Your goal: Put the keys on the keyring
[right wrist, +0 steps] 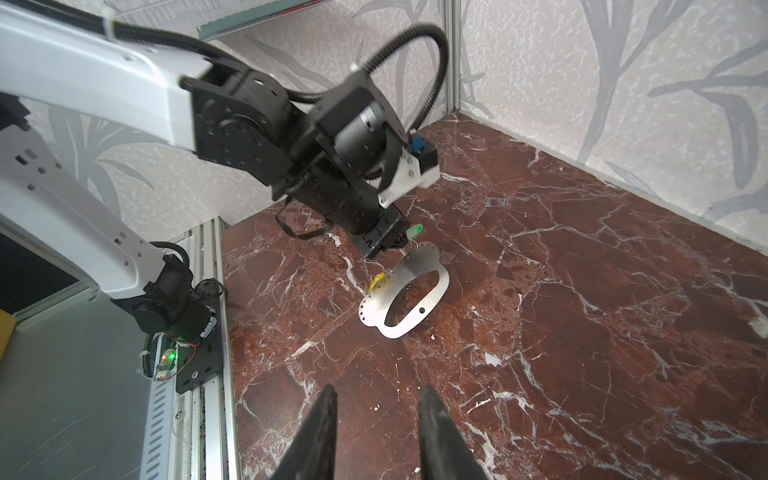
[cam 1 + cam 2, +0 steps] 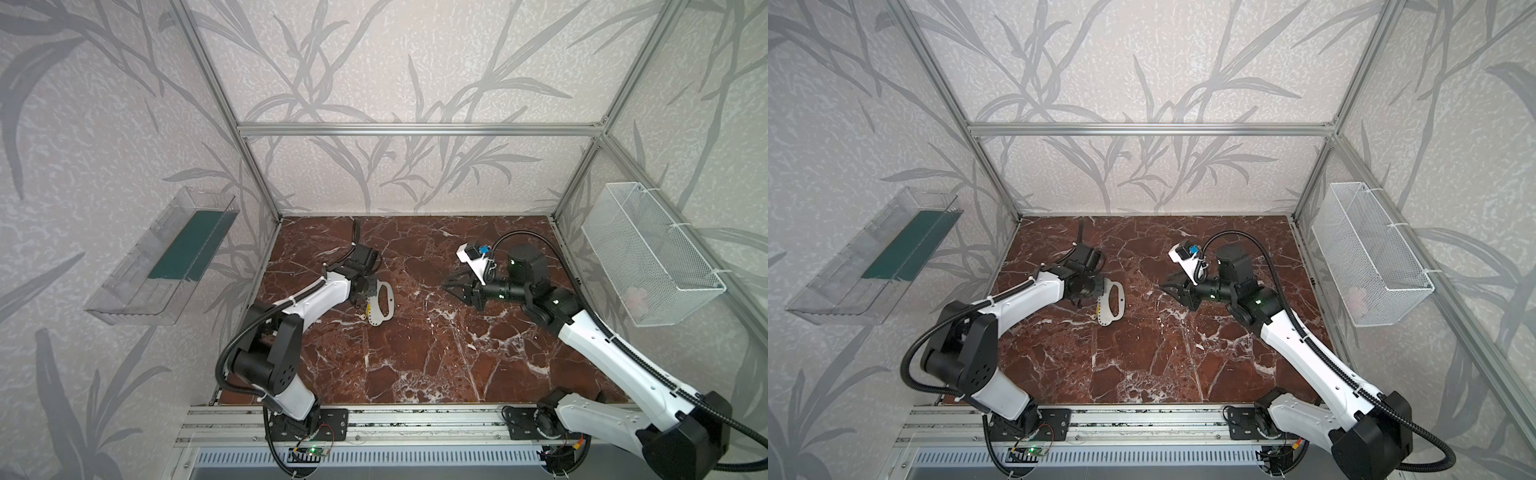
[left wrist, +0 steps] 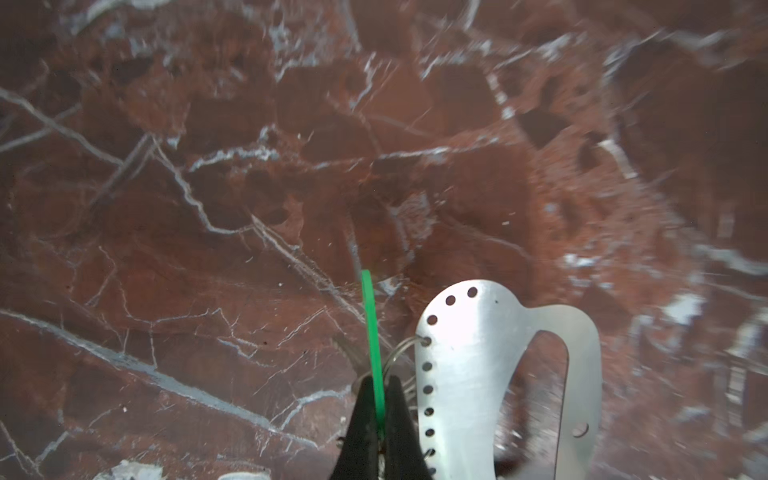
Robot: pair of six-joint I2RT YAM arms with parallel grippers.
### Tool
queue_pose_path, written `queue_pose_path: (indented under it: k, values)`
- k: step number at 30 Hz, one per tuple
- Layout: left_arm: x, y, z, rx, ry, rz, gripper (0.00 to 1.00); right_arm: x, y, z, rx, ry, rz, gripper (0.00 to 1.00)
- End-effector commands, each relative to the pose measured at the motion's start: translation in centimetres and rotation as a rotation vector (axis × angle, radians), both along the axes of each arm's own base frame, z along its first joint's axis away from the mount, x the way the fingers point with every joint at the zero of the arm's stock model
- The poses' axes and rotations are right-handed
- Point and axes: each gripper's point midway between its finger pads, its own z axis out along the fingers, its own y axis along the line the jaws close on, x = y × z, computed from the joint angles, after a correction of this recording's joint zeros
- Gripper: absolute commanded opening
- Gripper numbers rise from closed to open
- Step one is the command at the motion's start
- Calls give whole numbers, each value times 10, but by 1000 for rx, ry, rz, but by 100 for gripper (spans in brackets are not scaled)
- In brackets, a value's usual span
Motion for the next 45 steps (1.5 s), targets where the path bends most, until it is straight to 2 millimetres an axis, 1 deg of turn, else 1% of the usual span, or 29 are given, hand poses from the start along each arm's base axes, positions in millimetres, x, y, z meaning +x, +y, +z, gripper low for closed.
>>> queue_pose_path:
  k: [1,4,8,12,14,16,20,24,28,29,33,35,37,39,41,45]
  values:
    - [6,-24,65,-122,-156,-97,0,0,1,10,4,-34,4,33]
    - [4,-34,112,-189,-274,-149,0,2,3,13,7,-40,7,33]
    - [-8,-49,168,-297,-405,-245,0,4,5,18,17,-50,13,33]
    - [-20,-59,208,-371,-485,-321,0,5,10,27,39,-54,35,33]
    - [-27,-68,223,-413,-516,-378,0,5,13,34,60,-59,53,33]
    - [-32,-74,233,-450,-535,-418,0,5,17,40,78,-64,68,33]
    - [-39,-85,248,-523,-559,-477,0,8,23,52,118,-61,93,35]
    - [-46,-92,264,-596,-601,-507,0,11,29,58,149,-54,88,38]
    - [-45,-87,276,-638,-645,-453,0,16,37,63,165,-49,61,43]
    - [-42,-83,277,-653,-658,-409,0,16,42,64,167,-54,55,44]
    - [-37,-79,278,-703,-710,-305,0,18,59,65,136,-99,4,47]
    - [-38,-79,277,-673,-743,-264,0,22,67,63,116,-117,-30,49]
    - [-41,-83,277,-617,-778,-256,0,25,73,66,113,-131,-52,49]
    - [-41,-84,277,-582,-796,-232,0,23,81,70,120,-139,-47,50]
    - [-41,-86,276,-586,-804,-209,0,18,89,74,137,-139,-24,51]
    - [-38,-86,274,-581,-810,-181,0,10,98,76,151,-135,1,51]
